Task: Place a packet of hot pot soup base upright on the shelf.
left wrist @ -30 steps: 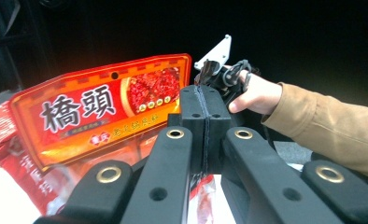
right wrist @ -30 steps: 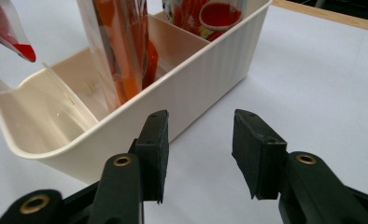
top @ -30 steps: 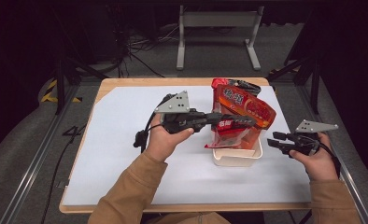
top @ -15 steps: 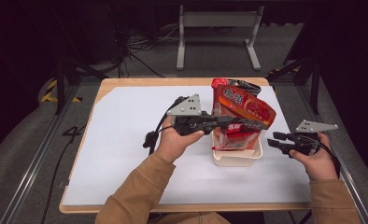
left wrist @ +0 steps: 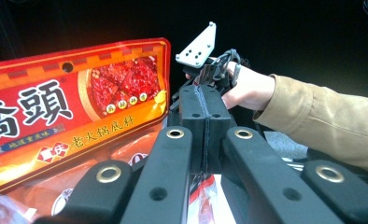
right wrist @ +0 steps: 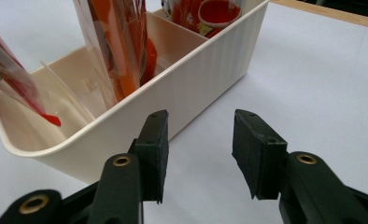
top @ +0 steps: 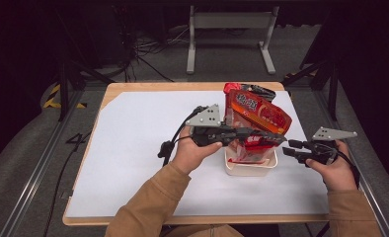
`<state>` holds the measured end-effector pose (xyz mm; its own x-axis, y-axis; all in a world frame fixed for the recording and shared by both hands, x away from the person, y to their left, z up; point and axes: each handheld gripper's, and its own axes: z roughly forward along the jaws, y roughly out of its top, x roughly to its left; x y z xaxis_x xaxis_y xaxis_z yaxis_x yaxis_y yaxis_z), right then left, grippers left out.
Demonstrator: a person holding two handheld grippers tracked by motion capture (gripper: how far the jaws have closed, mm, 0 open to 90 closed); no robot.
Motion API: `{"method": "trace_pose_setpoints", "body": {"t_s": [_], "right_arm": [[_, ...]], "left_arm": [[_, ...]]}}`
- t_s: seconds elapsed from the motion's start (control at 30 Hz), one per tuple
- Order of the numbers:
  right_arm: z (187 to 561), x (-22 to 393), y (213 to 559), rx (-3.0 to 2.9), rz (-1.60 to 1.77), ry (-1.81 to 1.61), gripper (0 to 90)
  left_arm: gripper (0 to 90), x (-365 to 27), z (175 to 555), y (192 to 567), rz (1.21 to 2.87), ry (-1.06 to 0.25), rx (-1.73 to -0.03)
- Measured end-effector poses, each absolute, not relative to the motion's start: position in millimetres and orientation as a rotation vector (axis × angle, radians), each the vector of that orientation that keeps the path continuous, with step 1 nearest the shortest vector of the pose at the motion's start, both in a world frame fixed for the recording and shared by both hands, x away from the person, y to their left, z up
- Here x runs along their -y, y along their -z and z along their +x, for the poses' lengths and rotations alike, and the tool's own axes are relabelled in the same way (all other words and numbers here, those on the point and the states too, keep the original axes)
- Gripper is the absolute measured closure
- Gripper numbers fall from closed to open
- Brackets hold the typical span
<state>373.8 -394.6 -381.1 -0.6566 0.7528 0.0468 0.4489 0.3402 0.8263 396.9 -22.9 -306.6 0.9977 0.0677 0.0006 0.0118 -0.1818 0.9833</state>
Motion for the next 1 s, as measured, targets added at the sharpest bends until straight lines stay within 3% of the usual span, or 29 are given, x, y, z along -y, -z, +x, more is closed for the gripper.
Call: {"method": "trace_pose_setpoints", "body": {"t_s": [1.0], "right_arm": [[376, 395, 384, -2.28, 1.077, -1.232, 56.1]], "left_arm": [[90.0, 44, 408, 338, 1.799, -0.037, -0.086]]}}
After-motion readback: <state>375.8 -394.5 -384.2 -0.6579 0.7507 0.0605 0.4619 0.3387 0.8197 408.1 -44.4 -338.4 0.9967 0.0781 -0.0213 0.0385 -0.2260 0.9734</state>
